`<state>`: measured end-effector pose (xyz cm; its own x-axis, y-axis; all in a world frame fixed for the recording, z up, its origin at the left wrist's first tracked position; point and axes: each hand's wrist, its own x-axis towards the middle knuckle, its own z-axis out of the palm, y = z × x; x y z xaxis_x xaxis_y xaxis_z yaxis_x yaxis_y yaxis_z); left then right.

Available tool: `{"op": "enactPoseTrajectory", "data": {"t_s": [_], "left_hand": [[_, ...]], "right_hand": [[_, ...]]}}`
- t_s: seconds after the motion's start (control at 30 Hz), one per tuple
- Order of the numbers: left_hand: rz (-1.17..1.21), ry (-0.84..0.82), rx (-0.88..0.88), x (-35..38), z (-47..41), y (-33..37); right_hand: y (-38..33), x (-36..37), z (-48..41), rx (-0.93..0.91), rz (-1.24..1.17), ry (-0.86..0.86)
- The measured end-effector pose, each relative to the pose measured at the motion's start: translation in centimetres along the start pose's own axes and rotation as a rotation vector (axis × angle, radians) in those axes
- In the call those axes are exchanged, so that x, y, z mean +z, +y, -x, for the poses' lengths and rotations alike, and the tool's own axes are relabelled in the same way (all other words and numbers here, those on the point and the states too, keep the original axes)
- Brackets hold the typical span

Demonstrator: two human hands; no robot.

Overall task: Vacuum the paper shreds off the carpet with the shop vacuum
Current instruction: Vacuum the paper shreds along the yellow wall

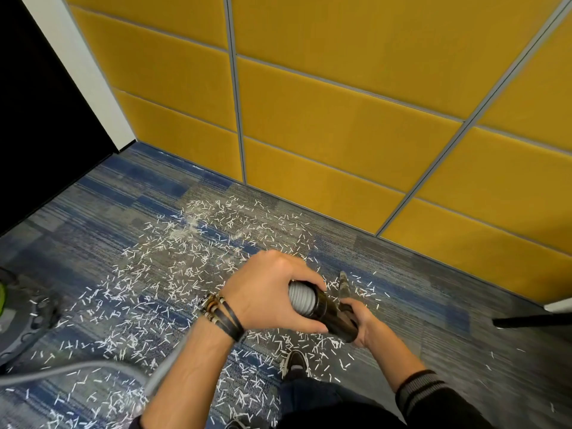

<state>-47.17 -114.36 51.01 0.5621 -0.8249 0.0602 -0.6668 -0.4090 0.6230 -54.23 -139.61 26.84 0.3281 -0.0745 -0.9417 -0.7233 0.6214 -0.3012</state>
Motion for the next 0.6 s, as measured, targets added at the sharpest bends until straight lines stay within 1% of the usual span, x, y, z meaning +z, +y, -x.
{"op": "enactPoseTrajectory", "data": {"t_s": [0.07, 0.13, 0.2, 0.33, 0.47, 0.53, 0.6], "left_hand": [[-0.031, 0.004, 0.03, 0.2, -0.2, 0.4], [-0.013, 0.061, 0.044, -0.4, -0.3, 0.3], [-0.001, 0.103, 0.041, -1.0, -0.4, -0.1], [-0.024, 0.059, 0.034, -0.4, -1.2, -0.4], [0.025, -0.015, -0.016, 1.5, -1.2, -1.5], [0.029, -0.011, -0.011, 1.9, -1.0, -1.8], [0.06, 0.039, -0.013, 1.5, -0.9, -1.9]], "right_hand": [[-0.2, -0.4, 0.3, 0.009, -0.004, 0.0], [-1.4, -0.3, 0.7, -0.005, 0.009, 0.017], [-2.4, 0.0, 1.0, -0.038, -0.037, 0.021], [-3.0, 0.1, 0.7, -0.033, -0.058, 0.038], [-0.9, -1.3, 0.0, 0.005, -0.088, 0.052], [-1.0, -1.9, -0.2, 0.005, -0.084, 0.053], [-2.3, -2.0, -0.1, -0.01, -0.039, 0.068]]}}
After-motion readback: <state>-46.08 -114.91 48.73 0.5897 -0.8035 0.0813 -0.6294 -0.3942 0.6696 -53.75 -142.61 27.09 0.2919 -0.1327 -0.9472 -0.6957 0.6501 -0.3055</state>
